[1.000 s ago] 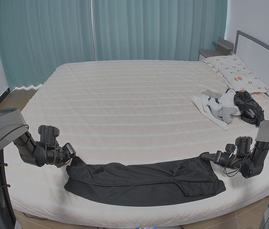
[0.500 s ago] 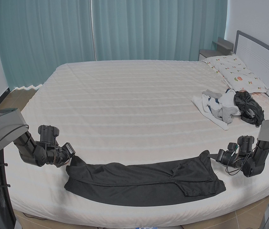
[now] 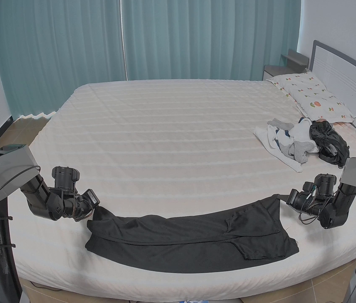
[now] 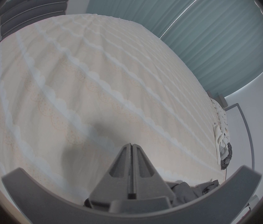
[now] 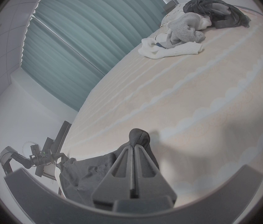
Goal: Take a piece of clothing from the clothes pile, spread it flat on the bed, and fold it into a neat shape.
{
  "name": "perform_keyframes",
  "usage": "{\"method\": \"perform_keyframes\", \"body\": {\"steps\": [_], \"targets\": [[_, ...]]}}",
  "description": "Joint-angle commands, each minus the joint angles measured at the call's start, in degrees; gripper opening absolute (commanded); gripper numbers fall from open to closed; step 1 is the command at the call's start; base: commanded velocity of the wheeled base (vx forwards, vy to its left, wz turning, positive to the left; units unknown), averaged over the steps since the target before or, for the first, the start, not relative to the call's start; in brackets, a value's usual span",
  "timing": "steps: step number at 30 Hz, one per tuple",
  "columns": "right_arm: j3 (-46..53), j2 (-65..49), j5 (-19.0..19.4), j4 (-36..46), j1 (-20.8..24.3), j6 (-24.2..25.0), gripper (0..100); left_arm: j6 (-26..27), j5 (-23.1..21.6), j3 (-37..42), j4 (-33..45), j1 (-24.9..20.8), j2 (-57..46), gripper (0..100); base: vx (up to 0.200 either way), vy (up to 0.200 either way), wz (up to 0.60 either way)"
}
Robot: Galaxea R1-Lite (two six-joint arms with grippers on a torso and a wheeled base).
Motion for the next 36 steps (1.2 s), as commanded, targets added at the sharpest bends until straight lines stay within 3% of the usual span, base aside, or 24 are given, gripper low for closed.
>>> {"method": "perform_keyframes", "body": {"steps": [1, 7, 25, 26, 36], "targets": [[-2.21, 1.18, -0.17, -0.04, 0.06, 1.07, 0, -0.09, -0.03, -0.02, -0.03, 0.04, 0.06, 0, 0.0, 0.0, 0.0], [-5.55, 2.76, -1.75, 0.05, 0.23, 3.7, 0, -0.18, -0.03, 0.06, -1.79, 0.04, 0.15, 0, 0.0, 0.0, 0.0], [-9.33, 4.87, -3.42, 2.16, 1.11, 3.79, 0, -0.18, 0.14, -0.02, -2.31, -0.22, 0.77, 0, 0.0, 0.0, 0.0], [-9.33, 4.87, -3.42, 2.24, 1.11, 3.79, 100, -0.18, 0.14, -0.02, -2.31, -0.22, 0.77, 100, 0.0, 0.0, 0.0], [-5.2, 1.97, -3.34, 1.54, 0.41, 3.79, 100, -0.36, 0.14, 1.12, -1.7, -0.05, 0.06, 100, 0.0, 0.0, 0.0]]}}
